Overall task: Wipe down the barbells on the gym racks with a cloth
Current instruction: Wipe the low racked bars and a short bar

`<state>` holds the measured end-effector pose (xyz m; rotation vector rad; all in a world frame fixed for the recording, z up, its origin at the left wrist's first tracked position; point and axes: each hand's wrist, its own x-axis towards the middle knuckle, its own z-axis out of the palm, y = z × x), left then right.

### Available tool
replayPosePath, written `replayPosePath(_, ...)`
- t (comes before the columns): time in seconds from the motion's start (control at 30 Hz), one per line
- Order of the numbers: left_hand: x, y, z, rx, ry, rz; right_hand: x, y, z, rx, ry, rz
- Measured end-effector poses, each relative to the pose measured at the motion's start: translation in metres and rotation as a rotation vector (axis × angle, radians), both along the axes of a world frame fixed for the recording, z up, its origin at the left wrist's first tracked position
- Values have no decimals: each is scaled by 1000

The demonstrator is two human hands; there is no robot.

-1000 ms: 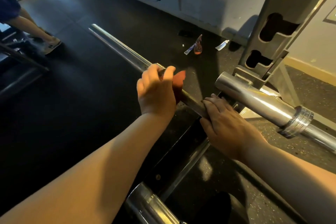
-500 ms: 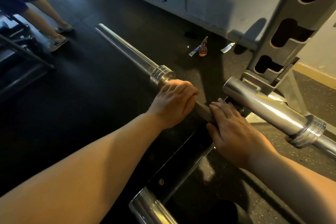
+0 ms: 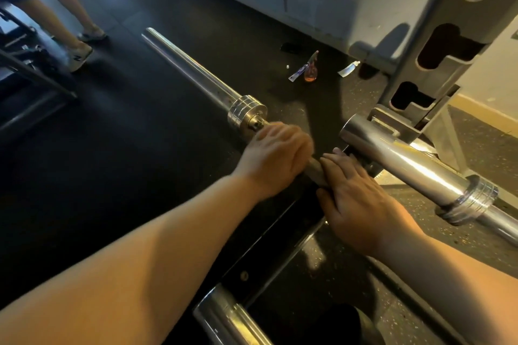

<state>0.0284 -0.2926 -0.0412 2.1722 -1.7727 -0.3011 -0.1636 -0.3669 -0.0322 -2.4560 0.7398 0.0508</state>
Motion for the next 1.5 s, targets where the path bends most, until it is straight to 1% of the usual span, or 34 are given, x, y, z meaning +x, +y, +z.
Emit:
replayPosePath(0.1,22,-8,8,64,92,197,1,0,3,-11,21,-13)
replayPosePath(0.23,3,-14,1,55,60,278,2,2,2,-6,33,-25)
replayPosePath(0.33,-21,-10,-4,31,-19,206,2,2,2,5,45,-38)
replayPosePath(0.4,-36,-1,-3,-25,-11,120,1,2,2,16,36,-34)
replayPosePath(0.47,-45,9,-7,-67,0,-13,1,1,2,41,23,-26)
replayPosePath(0.53,-35,16,-6,-41,-20,-128,0,1,4,67,28,-16)
replayPosePath(0.57,-24,16,-4,-17,-46,-144,0,1,5,80,31,-19)
replayPosePath(0.63,-3,10,-2,22,-59,-53,1,0,8,84,56,-33)
replayPosePath(0.7,10,2,0,33,12,131,1,0,8,68,83,-31)
replayPosePath(0.77,4,-6,-4,25,79,278,2,-1,7,57,88,-23)
replayPosePath(0.8,-6,-9,-6,28,96,314,2,-1,6,56,94,-17)
replayPosePath(0.83,-18,-10,-8,27,96,314,2,-1,5,54,100,-11)
replayPosePath(0.87,-30,-9,-9,13,73,269,1,-1,4,49,104,-1)
replayPosePath(0.93,-50,-1,-10,-54,30,129,1,-1,3,28,94,31)
replayPosePath(1.0,-49,8,-10,-98,67,40,0,-1,1,25,84,43)
replayPosePath(1.03,-42,11,-11,-111,104,34,0,-1,1,24,79,39)
replayPosePath(1.07,-33,14,-12,-129,144,65,-1,-1,1,21,75,30)
replayPosePath(1.1,-22,15,-14,-147,192,143,-1,-2,0,15,73,22)
replayPosePath(1.2,0,7,-11,-199,426,455,-1,-1,-1,-4,61,11)
replayPosePath(1.27,-10,-2,-8,-210,491,535,-2,-1,-2,-15,54,19)
replayPosePath(1.33,-29,-5,-11,-193,446,484,-2,2,-2,-31,24,4)
replayPosePath(1.4,-42,3,-15,-177,324,341,1,8,-6,-62,-57,-32)
replayPosePath(1.5,-19,18,-17,-161,172,149,3,12,-19,5,-218,-105)
